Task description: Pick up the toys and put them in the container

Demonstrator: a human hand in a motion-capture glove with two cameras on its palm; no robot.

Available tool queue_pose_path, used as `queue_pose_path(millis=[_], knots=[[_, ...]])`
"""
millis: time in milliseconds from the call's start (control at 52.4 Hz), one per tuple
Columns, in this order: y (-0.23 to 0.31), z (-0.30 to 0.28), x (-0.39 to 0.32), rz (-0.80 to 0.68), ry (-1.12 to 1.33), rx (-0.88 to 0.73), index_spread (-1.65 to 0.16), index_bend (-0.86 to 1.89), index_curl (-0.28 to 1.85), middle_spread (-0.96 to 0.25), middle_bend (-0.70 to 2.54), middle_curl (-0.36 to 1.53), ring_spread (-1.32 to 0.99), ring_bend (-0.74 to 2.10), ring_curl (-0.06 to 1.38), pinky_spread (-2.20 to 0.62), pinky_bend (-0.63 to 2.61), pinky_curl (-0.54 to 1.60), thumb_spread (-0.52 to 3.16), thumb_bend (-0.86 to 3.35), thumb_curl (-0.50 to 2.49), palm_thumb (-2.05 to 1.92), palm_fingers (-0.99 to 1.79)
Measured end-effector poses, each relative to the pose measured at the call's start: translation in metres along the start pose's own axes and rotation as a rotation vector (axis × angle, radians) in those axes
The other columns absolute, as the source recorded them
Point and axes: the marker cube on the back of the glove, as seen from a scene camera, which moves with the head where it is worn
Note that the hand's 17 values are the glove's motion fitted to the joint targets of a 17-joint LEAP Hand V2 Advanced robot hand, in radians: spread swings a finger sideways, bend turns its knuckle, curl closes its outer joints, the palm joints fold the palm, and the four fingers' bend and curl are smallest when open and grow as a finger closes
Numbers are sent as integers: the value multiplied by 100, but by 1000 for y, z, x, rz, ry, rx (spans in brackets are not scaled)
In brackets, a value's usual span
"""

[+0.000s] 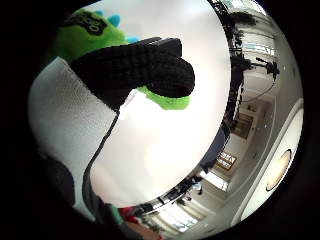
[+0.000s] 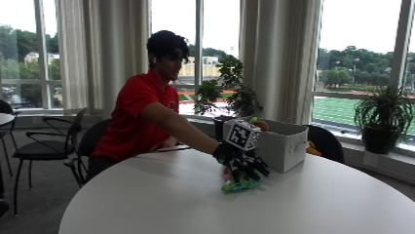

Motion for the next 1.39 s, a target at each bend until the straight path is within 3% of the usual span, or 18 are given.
queue_pose_path(millis=[248, 477, 534, 630, 859, 1393], knots=[[-2, -1, -4, -27, 85, -105, -38, 11, 11, -7, 12, 23, -1, 37, 34, 8, 138, 38, 95, -4, 32, -1, -13], [1, -6, -6, -21, 37, -102, -46, 51, 27, -16, 14, 19, -9, 51, 36, -8, 127, 33, 104, 0, 31, 5, 32], [5, -7, -9, -22, 23, -73, -46, 56, 30, -20, 15, 19, -14, 56, 36, -13, 125, 32, 108, 2, 32, 10, 41], [5, -8, -7, 39, 69, 42, -44, 58, 32, -31, 29, 24, -26, 69, 39, -26, 118, 30, 120, 18, 38, 37, 80], [20, -11, -16, 70, 66, 219, -42, 62, 42, -42, 49, 35, -43, 84, 45, -39, 99, 29, 97, 24, 54, 63, 110], [85, -172, -6, 91, -27, 442, -41, 78, 76, -43, 76, 57, -45, 102, 50, -43, 96, 36, 56, 19, 80, 68, 113]])
